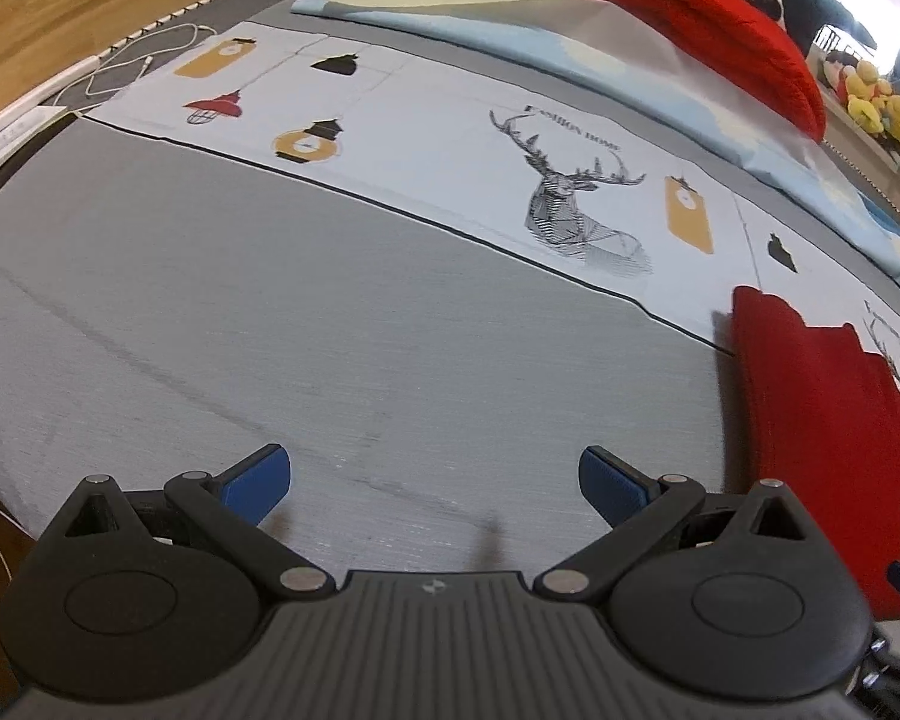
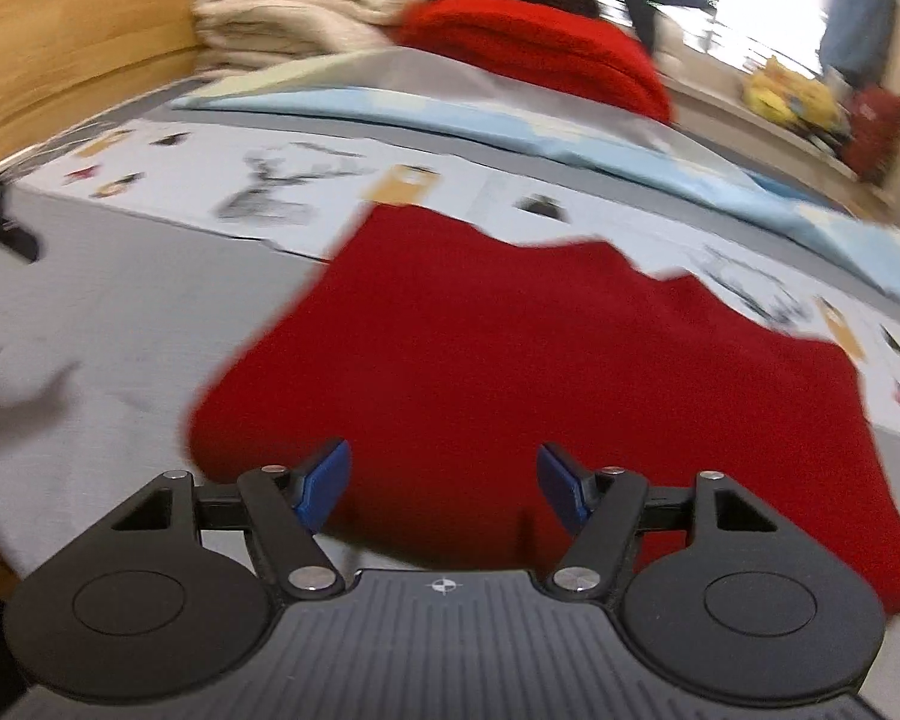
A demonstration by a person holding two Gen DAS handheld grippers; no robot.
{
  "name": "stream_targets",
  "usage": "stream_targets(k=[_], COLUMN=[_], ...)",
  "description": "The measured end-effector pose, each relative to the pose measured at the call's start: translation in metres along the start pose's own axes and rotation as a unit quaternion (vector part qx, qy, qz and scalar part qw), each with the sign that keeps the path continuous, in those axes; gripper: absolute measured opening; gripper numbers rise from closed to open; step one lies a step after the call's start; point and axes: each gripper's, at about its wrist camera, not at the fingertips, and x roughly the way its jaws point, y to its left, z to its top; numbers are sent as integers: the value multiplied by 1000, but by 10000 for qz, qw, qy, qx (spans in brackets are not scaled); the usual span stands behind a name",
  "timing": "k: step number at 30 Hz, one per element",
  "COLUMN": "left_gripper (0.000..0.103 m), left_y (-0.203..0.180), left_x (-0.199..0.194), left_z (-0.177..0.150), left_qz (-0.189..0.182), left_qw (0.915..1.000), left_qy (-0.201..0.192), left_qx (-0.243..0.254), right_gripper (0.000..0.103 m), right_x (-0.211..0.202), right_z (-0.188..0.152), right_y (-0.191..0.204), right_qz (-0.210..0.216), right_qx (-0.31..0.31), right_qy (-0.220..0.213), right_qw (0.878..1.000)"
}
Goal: Fold small clothes
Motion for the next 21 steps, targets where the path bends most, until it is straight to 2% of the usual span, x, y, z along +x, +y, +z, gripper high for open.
stream_targets(k=[5, 8, 12, 14, 17, 18, 19, 21], left_gripper=[102, 102, 103, 103, 102, 102, 102, 102], left_y=[13, 19, 26, 30, 37, 38, 39, 42], left_x=[3, 2, 0, 1, 1, 1, 0, -1], left_z=[2, 4, 6, 7, 8, 8, 8, 9], left_qz=[77, 144, 230, 270, 307, 318, 329, 332], left_qw=[10000, 9999, 9996, 9995, 9994, 9993, 9992, 9992], left_qy=[6, -11, -89, -102, -116, -127, -150, -178], left_qx=[-2, 45, 125, 140, 133, 142, 144, 117], right_gripper=[73, 75, 76, 78, 75, 70, 59, 44], right_x=[13, 25, 51, 60, 66, 68, 68, 66], right_z=[6, 2, -3, -4, -1, -2, -2, -6], right_y=[53, 78, 97, 99, 95, 96, 97, 104], right_qz=[597, 781, 426, 247, 73, 73, 87, 125], right_qx=[-950, -1545, -2076, -2170, -2102, -2152, -2226, -2500], right_qy=[-53, 132, 537, 494, 427, 397, 355, 233], right_qw=[9937, 9848, 9758, 9746, 9767, 9757, 9742, 9679])
